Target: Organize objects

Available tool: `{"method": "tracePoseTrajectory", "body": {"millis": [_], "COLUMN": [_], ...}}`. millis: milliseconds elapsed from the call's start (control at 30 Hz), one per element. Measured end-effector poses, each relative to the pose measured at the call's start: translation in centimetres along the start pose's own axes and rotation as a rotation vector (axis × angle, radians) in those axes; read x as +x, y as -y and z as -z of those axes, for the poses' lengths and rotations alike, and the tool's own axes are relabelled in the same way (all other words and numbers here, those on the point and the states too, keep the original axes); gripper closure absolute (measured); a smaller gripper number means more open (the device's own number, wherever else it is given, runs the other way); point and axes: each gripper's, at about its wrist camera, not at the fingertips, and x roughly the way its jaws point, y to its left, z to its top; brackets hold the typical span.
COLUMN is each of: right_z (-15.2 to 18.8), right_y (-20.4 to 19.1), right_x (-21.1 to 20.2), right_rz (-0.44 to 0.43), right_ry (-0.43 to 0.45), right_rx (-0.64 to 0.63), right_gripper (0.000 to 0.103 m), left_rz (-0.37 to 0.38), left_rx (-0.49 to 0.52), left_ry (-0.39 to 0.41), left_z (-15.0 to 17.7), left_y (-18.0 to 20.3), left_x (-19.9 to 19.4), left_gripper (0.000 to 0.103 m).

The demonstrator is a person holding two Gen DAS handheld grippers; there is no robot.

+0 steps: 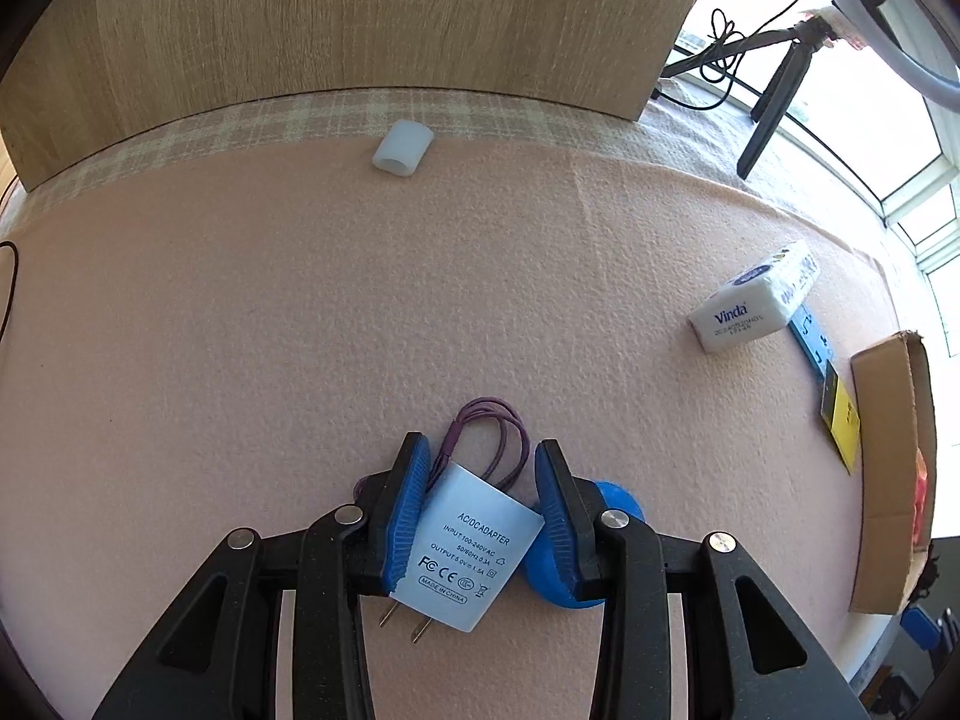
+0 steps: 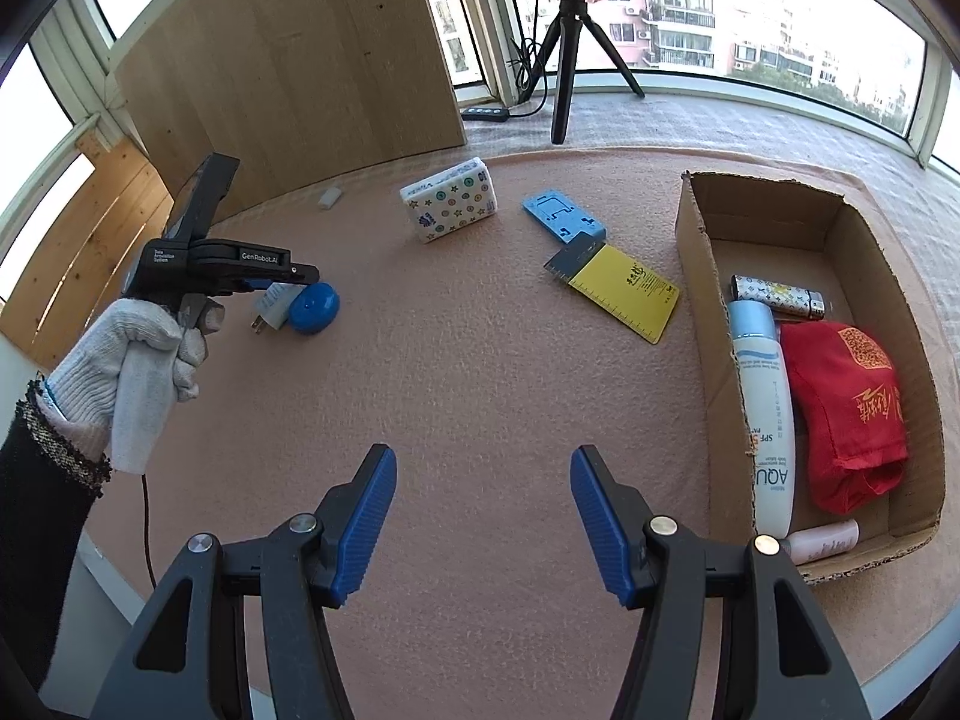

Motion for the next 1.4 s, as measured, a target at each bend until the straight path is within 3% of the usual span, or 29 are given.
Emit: {"method": "tracePoseTrajectory", "body": {"millis": [367, 733, 900, 1100, 1300, 1400], "right_z": [0.0, 0.5, 0.4, 0.5, 0.5, 0.4], "right_y": [-0.8, -0.2, 0.2, 0.3, -0.5, -0.6], "right_x": [-0.2, 0.0, -0.2, -0.1, 0.3, 0.7], "right_rz": [0.000, 0.001, 0.005, -0.006, -0.028, -0.038], "right_ry": [0.007, 0.000, -0.001, -0.006, -0.019, -0.026], "right_rx": [-0.036, -0.035, -0.029, -0.022, -0.035, -0.033], "right_gripper": [0.046, 0.046, 0.046, 0.046, 0.046, 0.046], "left_rz": [0.028, 0.115, -0.007, -0.052, 0.062, 0.076], "left_rx": [0.064, 0.079, 0.062, 0.053, 0.040, 0.060], "left_ry": [0.006, -0.010, 0.084, 0.127, 0.098, 0.089], "left_z": [4.7, 8.7, 8.8, 8.7, 10.0, 10.3], "left_y": [3.8, 7.2, 5.5, 3.2, 2.4, 3.1], "left_x": [-1.0, -1.6, -3.8, -5.4, -5.7, -5.0], "left_gripper": [0.065, 0.065, 0.065, 0.064, 0.063, 0.063]}}
